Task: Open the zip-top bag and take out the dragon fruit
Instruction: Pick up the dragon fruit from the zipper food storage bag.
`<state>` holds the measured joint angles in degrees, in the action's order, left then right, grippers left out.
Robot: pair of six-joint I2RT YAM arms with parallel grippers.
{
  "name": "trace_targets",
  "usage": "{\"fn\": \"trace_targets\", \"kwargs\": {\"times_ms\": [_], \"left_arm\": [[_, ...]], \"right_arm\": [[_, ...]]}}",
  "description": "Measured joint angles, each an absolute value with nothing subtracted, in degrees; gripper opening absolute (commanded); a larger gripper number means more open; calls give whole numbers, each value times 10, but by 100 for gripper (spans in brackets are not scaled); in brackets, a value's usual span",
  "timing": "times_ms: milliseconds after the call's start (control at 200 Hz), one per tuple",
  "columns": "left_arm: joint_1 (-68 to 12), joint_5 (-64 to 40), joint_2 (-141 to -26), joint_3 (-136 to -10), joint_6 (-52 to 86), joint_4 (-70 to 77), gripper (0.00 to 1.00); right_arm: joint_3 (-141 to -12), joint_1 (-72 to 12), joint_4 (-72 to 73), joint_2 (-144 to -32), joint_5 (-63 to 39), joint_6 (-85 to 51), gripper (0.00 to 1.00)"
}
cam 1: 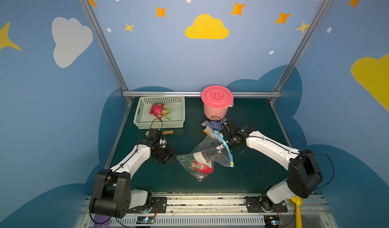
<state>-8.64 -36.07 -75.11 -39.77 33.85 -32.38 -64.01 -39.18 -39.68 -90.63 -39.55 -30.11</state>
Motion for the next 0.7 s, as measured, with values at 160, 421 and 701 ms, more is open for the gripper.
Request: {"fn": "trace_targets", "kwargs": {"times_ms": [160,421,701], "left_arm": [[-112,-362,-764,-387,362,-296,52],[-120,-329,-706,-386,370,-311,61],[-120,-304,-655,-378,396,-348,63]], "right_arm": [[-674,-403,-409,-959,-372,-317,60],[-742,-435,-396,-966,-362,-320,64],[-793,-437,-388,-972,-392,-268,15]]}}
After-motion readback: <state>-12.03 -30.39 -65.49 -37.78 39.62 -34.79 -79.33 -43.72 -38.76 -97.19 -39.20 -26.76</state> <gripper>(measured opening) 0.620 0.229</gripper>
